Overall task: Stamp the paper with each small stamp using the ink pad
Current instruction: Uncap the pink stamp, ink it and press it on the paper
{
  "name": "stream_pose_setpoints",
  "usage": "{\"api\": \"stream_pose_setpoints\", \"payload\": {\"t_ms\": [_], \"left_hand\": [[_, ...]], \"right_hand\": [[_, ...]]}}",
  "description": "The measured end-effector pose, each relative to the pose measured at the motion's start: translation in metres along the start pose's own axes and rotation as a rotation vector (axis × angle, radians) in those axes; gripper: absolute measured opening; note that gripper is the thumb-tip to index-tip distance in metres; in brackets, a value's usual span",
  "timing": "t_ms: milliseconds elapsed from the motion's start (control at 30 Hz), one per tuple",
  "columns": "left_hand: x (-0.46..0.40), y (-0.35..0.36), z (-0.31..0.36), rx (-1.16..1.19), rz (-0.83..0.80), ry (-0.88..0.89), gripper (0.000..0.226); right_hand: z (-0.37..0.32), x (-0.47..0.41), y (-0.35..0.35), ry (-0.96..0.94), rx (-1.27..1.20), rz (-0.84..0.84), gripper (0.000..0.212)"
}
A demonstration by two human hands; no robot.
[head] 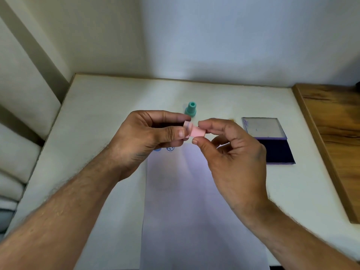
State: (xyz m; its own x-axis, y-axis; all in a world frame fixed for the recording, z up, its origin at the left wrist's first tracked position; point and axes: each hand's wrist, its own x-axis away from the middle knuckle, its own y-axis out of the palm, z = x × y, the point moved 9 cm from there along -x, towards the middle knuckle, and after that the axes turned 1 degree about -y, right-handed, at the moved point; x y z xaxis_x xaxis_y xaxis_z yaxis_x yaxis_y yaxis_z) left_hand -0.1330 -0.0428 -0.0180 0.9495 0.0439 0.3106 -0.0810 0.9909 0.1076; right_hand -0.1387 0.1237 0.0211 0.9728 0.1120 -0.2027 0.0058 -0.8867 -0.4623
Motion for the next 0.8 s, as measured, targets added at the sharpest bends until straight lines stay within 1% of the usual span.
{"api": "stream_pose_setpoints", "payload": {"t_ms": [100,167,267,400,500,667,733,800], "left_hand": [[0.0,-0.001,0.002,0.009,-0.01,0.022,0.028],[0.0,-0.002,0.003,0.008,-0.014,0.034,0.028],[0.0,-0.003,0.005,-0.008,-0.017,0.063,0.029],[0.0,-0.001,0.009,-0.029,-0.034,0.106,0.032],[0.001,0.0,0.011,-0.056,-0.042,0.131,0.032],[0.003,0.001,0.012,-0.088,-0.022,0.129,0.034],[0.003,-0.004,0.012,-0.118,0.042,0.14,0.038],[0.002,-0.014,0.013,-0.142,0.141,0.165,0.04]], "right_hand": [[-0.002,0.001,-0.001,-0.014,-0.027,0.003,0.022],[0.002,0.0,0.001,0.044,-0.142,-0.032,0.023],[0.018,-0.002,0.012,0.249,-0.358,-0.116,0.02],[0.038,0.006,0.032,0.574,-0.682,-0.19,0.012],[0.043,0.014,0.04,0.71,-0.79,-0.22,0.017],[0.045,0.017,0.044,0.788,-0.881,-0.226,0.02],[0.047,0.016,0.042,0.799,-0.906,-0.178,0.017],[0.048,0.006,0.033,0.754,-0.869,-0.122,0.013]]}}
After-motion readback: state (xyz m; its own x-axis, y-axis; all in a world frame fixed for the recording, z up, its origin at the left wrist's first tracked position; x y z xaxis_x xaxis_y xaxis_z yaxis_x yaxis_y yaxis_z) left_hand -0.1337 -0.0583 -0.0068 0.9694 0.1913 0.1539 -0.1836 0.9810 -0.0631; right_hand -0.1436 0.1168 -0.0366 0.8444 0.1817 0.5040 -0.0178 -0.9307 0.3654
